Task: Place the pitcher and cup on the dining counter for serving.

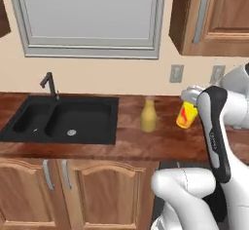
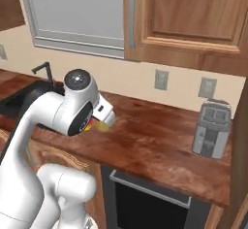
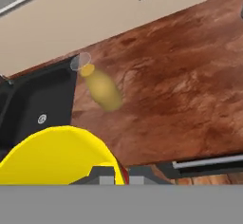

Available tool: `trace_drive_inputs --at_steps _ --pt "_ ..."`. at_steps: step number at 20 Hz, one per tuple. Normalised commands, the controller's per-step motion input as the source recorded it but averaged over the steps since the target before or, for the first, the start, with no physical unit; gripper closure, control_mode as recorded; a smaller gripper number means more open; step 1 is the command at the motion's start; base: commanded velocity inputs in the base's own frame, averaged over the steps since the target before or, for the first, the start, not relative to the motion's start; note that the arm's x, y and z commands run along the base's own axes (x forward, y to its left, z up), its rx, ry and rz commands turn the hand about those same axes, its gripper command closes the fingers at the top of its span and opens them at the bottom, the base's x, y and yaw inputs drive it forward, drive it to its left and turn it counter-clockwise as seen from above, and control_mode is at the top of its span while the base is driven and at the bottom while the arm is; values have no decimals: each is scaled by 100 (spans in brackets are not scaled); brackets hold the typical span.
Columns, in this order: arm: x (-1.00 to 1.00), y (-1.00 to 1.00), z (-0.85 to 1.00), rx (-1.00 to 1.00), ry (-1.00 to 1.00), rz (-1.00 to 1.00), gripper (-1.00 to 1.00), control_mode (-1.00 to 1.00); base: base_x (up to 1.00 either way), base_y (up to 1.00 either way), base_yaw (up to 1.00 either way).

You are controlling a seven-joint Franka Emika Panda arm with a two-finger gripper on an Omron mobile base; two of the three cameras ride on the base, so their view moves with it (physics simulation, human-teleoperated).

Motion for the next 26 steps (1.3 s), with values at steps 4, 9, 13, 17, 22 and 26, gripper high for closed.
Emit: trace_drive_inputs --at_steps 4,9,13,17,22,26 --pt "0 0 0 0 0 0 100 100 -32 18 91" --pt "0 0 0 0 0 0 100 100 -9 33 95" --pt "0 0 0 0 0 0 100 100 -6 31 95" --pt "0 0 0 0 0 0 100 100 -2 23 97" --pt "0 0 0 0 0 0 100 100 0 17 97" --pt "0 0 0 0 0 0 100 100 0 16 98"
